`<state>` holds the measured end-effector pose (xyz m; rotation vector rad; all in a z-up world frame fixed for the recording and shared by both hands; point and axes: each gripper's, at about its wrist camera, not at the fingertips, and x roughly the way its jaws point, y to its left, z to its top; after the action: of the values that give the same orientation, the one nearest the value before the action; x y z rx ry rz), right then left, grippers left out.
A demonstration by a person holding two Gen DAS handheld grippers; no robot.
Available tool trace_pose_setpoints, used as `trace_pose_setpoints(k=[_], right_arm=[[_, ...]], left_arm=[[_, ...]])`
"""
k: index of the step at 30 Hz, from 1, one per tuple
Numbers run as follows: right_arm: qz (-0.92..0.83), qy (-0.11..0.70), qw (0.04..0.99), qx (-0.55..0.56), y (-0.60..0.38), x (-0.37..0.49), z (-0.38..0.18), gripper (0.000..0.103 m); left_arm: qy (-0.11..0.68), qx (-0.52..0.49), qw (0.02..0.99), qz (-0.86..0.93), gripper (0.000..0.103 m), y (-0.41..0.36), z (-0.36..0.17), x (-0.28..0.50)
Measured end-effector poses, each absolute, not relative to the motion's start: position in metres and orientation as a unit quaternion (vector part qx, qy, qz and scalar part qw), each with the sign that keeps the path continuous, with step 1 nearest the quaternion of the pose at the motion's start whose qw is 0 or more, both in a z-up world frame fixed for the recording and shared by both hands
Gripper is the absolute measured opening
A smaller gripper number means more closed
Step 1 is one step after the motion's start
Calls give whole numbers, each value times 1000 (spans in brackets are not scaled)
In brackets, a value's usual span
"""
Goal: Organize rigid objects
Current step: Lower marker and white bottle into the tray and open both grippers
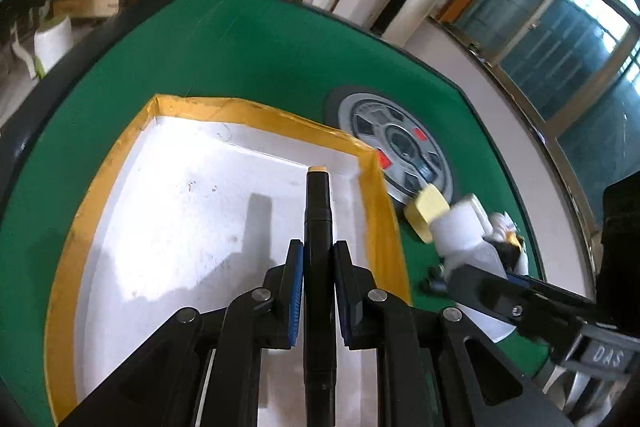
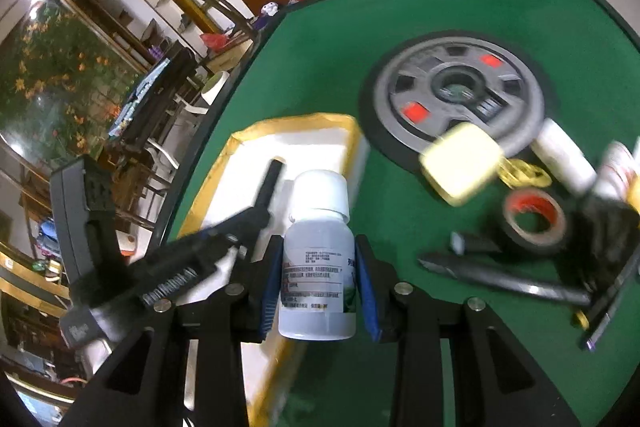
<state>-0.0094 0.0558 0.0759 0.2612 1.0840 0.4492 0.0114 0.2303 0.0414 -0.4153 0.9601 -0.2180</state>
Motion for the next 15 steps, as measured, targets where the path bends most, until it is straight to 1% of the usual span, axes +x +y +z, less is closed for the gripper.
trace_pose_setpoints(k=[7, 15], right_arm=[[182, 519, 828, 105, 82, 25, 62, 33], [161, 518, 837, 76, 91, 35, 59, 34]], left_arm=[[461, -230, 850, -112, 14, 236, 29, 27], [465, -264, 837, -116, 15, 243, 17, 42]])
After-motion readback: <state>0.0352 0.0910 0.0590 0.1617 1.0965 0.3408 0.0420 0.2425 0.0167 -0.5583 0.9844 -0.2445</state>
